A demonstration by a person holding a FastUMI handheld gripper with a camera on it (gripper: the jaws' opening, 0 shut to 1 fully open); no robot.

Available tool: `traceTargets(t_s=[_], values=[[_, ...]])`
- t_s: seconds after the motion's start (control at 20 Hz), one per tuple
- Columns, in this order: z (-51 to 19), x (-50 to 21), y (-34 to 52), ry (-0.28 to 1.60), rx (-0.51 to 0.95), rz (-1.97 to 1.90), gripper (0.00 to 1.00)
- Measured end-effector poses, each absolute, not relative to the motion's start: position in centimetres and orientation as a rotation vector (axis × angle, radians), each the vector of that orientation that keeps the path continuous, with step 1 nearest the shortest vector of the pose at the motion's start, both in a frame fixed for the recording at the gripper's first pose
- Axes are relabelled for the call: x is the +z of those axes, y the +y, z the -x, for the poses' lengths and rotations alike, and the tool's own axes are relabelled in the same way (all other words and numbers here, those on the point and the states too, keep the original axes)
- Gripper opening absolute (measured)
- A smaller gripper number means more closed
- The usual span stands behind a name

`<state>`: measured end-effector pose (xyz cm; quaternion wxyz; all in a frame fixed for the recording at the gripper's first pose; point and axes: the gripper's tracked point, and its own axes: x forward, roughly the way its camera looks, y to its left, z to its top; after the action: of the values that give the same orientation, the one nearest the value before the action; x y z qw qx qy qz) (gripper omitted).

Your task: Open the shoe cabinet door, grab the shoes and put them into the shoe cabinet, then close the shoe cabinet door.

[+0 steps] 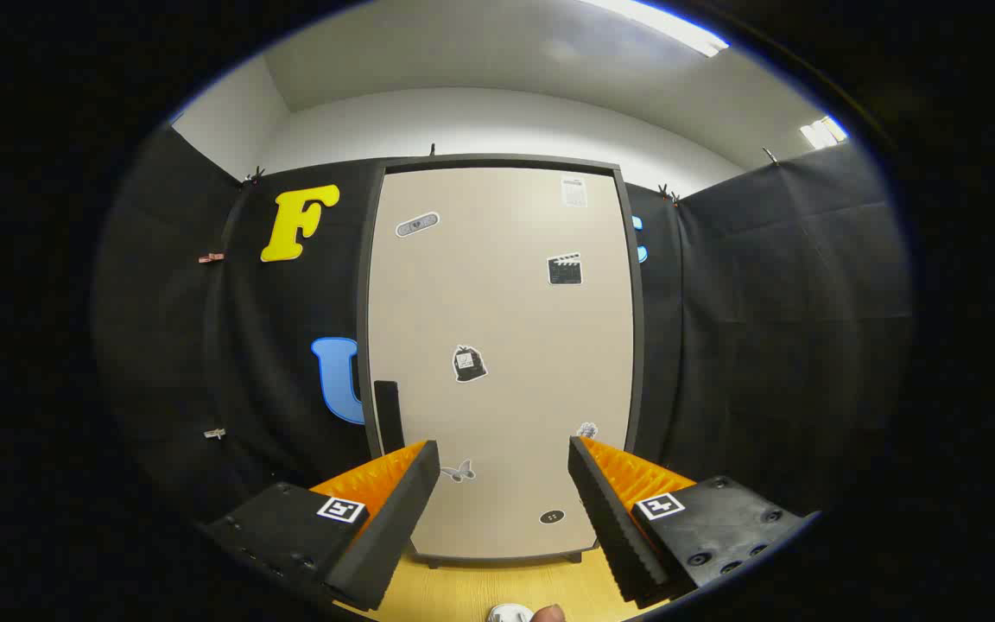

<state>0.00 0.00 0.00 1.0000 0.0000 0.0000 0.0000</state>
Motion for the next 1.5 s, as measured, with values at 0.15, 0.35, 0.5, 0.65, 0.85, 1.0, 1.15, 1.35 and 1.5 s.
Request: traceTargets(t_s=[0.15, 0.35, 0.5, 0.65, 0.85, 1.0, 1.15, 1.35, 1.5], values=[[0.1, -0.1, -0.1, 0.002, -0.001, 0.009, 0.98], [0.4, -0.4, 0.5, 0.008, 0.008, 0.022, 0.98], [0.6, -0.6, 1.1, 0.014, 0.014, 0.024, 0.98], [0.9, -0.5, 1.6, 0.01, 0.022, 0.031, 0.98], [1.0, -0.3, 1.9, 0.009, 0.019, 0.01, 0.97], [1.0, -0.1, 1.9, 0.004, 0.009, 0.006, 0.98], [1.1, 0.3, 2.8, -0.007, 0.018, 0.004, 0.98], [0.1, 1.6, 5.9, -0.029, 0.05, -0.036, 0.98], [-1.4, 1.9, 8.8, -0.038, 0.074, -0.049, 0.98]])
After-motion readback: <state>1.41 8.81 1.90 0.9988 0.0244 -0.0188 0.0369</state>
